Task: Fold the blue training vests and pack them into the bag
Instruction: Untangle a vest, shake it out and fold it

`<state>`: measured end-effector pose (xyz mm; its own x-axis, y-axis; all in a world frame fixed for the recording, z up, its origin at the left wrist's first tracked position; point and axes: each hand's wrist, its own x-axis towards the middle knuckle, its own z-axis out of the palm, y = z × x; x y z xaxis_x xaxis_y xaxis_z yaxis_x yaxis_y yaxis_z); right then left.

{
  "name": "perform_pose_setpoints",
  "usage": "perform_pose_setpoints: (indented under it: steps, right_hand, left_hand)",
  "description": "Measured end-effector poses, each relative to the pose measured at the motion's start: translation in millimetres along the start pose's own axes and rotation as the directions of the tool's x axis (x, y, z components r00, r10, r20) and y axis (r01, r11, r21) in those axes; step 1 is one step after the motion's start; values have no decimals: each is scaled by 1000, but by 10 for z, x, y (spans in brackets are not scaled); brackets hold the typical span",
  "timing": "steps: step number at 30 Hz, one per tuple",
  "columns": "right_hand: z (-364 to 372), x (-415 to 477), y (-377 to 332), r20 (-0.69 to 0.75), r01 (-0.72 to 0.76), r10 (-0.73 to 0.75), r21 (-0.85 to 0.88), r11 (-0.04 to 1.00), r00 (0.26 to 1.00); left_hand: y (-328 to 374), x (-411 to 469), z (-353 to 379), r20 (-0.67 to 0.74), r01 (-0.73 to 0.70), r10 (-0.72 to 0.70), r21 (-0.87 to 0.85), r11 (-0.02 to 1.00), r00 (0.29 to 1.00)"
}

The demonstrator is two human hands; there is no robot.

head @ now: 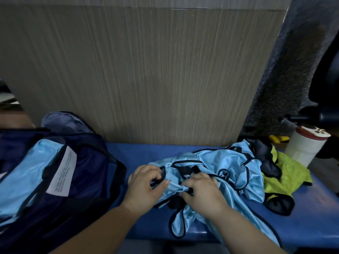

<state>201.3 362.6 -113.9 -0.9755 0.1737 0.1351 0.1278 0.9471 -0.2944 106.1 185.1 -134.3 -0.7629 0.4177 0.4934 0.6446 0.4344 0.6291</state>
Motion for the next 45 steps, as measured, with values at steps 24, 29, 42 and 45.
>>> perform_pose_setpoints:
  steps: [24, 29, 42, 45]
  right_hand:
    - [-92, -24, 14, -214, 264, -182, 465, 845, 960]
    - [-83, -57, 57, -138, 191, -137, 552, 811, 981]
    - [-218, -90, -17, -241, 164, 10, 689, 706, 971]
    - [-238, -92, 23, -293, 184, 28, 670, 720, 956]
  left_hand:
    - [180, 187, -282, 437, -363, 248, 199, 910, 864]
    - [185, 165, -352, 381, -386, 267, 279, 879, 885]
    - [342, 230, -519, 474, -229, 125, 168, 959, 872]
    - [320, 237, -524, 401, -174, 99, 157, 972, 911]
